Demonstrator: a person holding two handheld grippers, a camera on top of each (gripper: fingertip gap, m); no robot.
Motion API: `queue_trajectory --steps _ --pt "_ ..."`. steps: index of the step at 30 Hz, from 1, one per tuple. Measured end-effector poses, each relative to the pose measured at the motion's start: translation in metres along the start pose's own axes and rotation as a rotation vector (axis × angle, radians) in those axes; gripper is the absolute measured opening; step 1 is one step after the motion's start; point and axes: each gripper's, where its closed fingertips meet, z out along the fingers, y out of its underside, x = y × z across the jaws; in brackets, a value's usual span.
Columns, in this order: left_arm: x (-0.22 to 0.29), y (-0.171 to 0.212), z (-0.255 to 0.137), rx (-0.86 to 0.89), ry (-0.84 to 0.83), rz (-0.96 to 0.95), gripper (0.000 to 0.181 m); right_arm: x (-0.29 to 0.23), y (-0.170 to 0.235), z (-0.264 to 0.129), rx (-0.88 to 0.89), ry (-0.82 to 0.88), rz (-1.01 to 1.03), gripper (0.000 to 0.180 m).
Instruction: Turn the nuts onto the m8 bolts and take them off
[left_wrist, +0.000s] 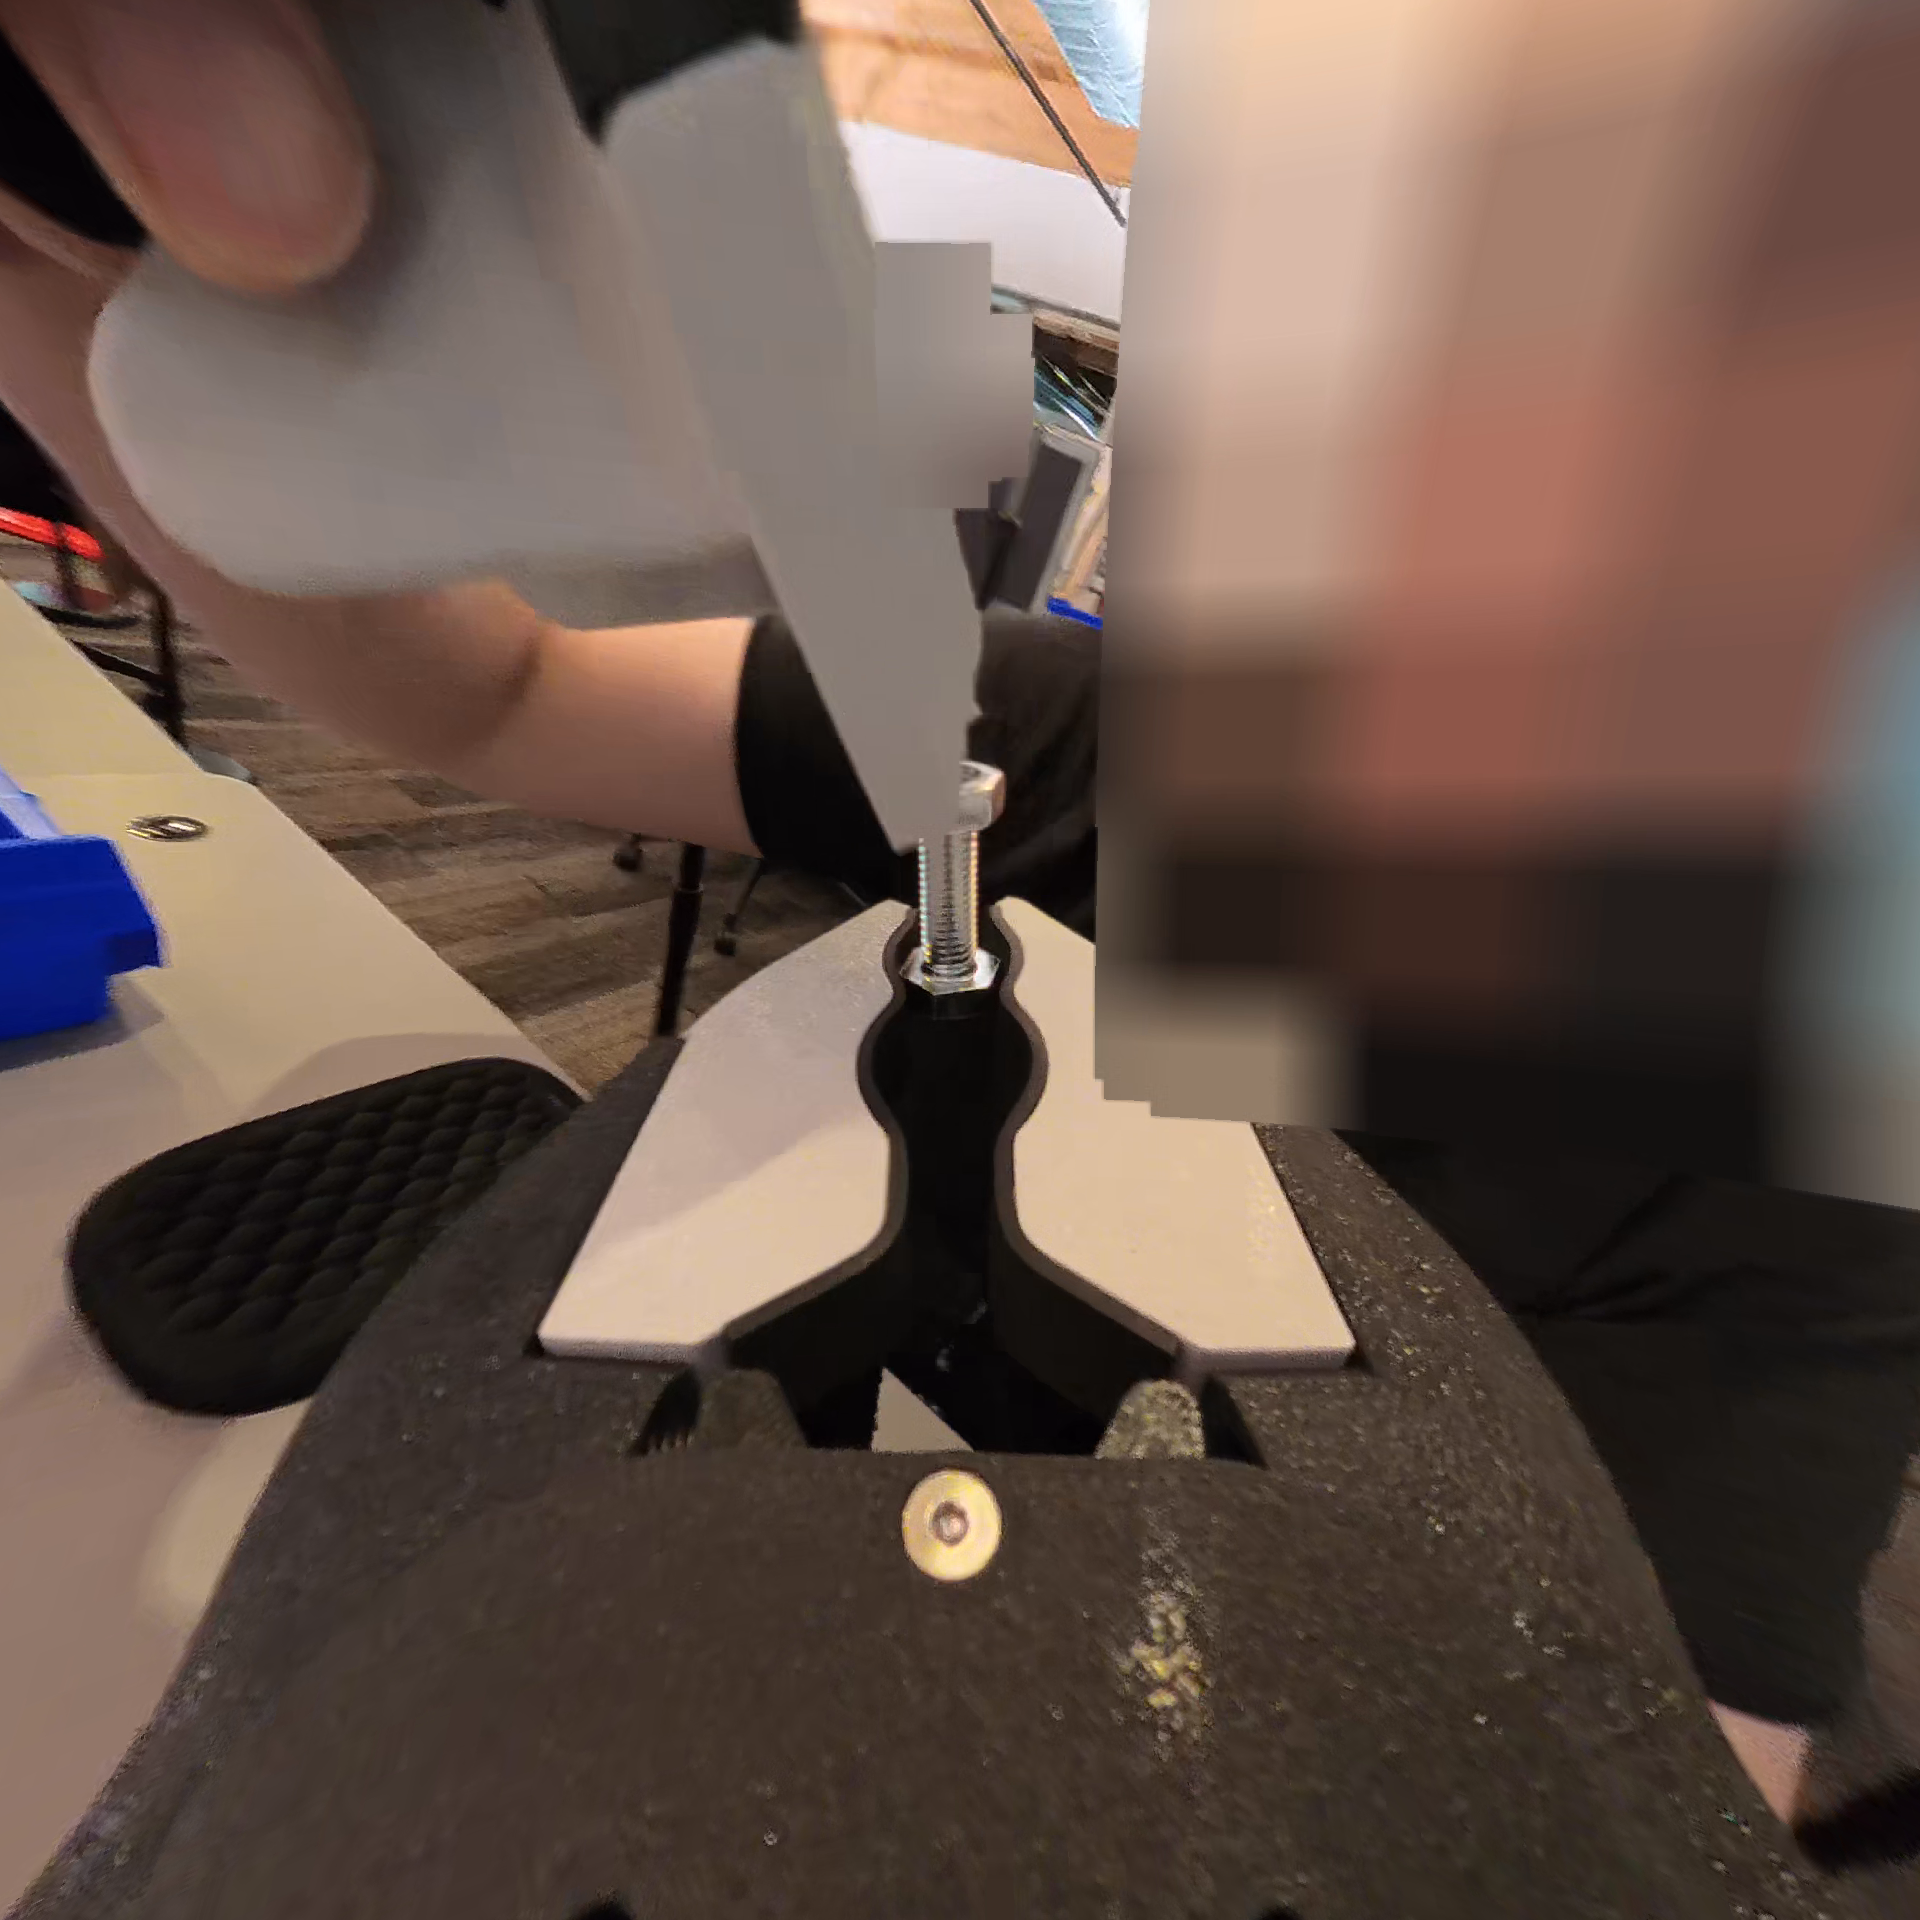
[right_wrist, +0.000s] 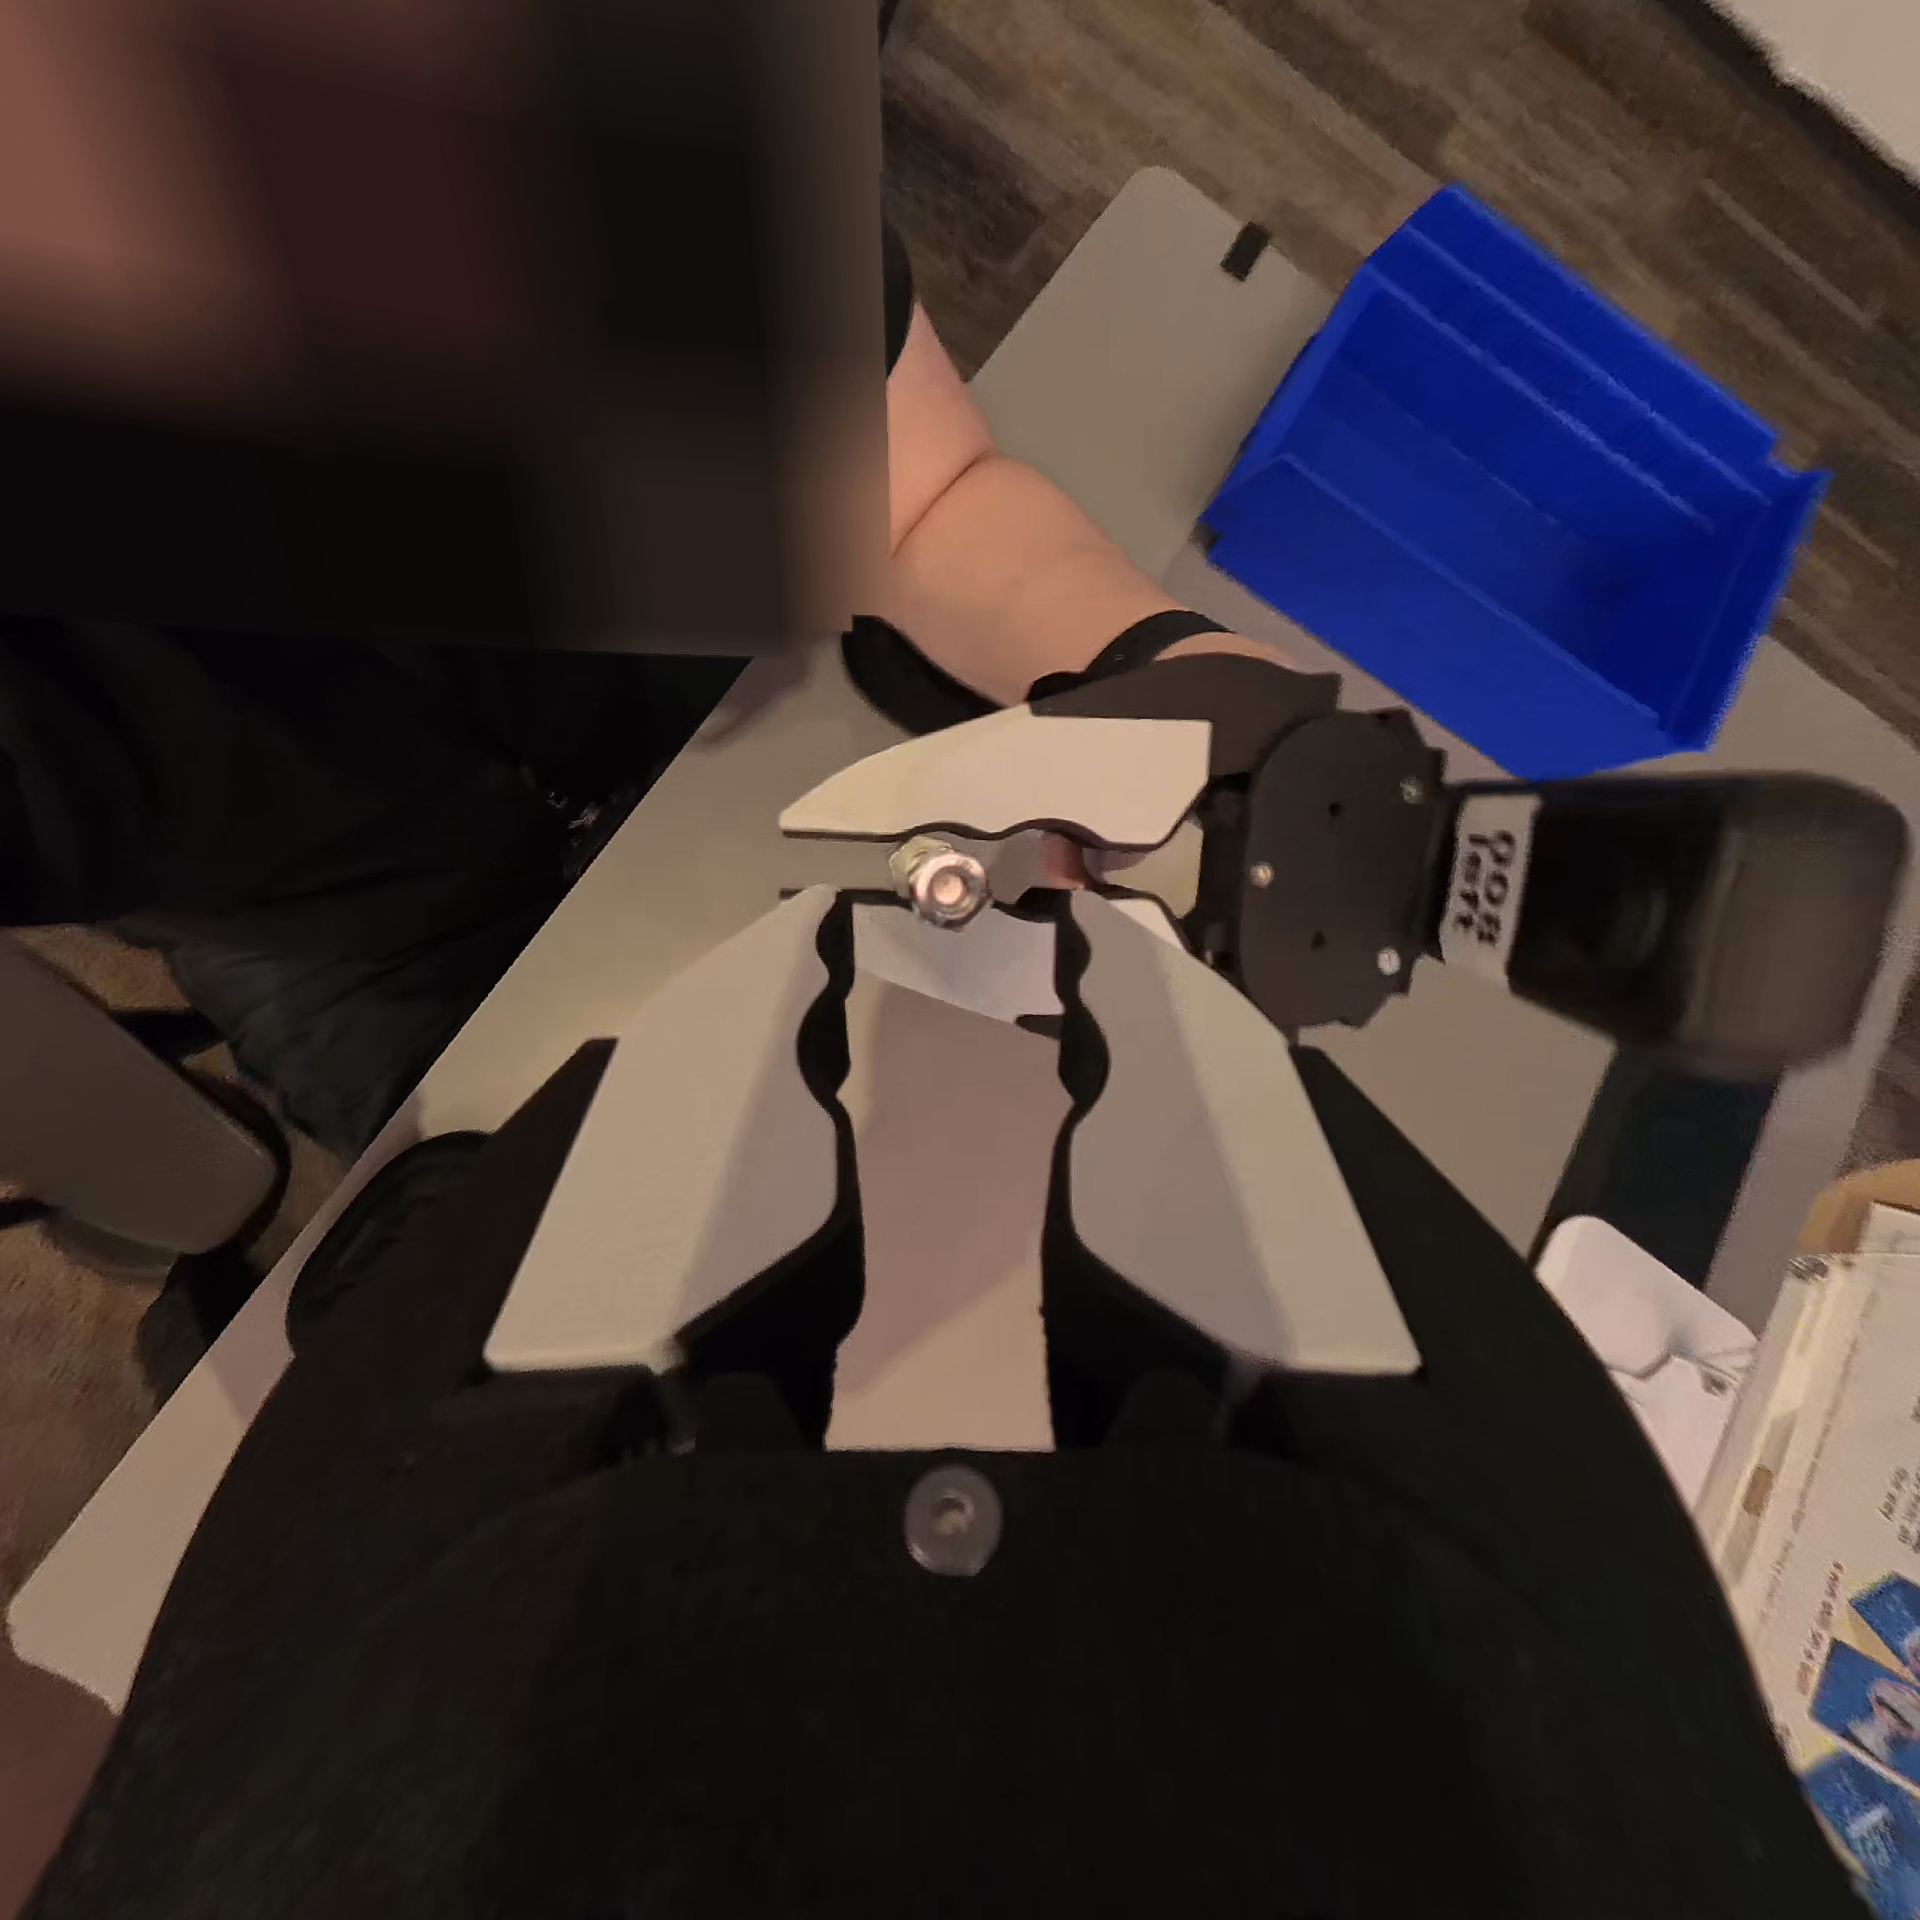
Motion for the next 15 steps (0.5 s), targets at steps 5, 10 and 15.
queue_trajectory --steps 5,10,15 --pt "-0.046 -0.021 -0.037 0.063 -0.485 0.088 0.011 0.051 -0.006 -0.04 0.179 0.287 0.307 0.039" --pt "-0.076 -0.044 -0.078 0.153 -0.901 0.198 0.012 0.086 0.031 -0.061 0.105 0.53 0.732 0.039" --pt "-0.097 -0.049 -0.12 0.143 -1.303 0.297 0.011 0.095 0.039 -0.053 0.083 0.514 0.929 0.039"
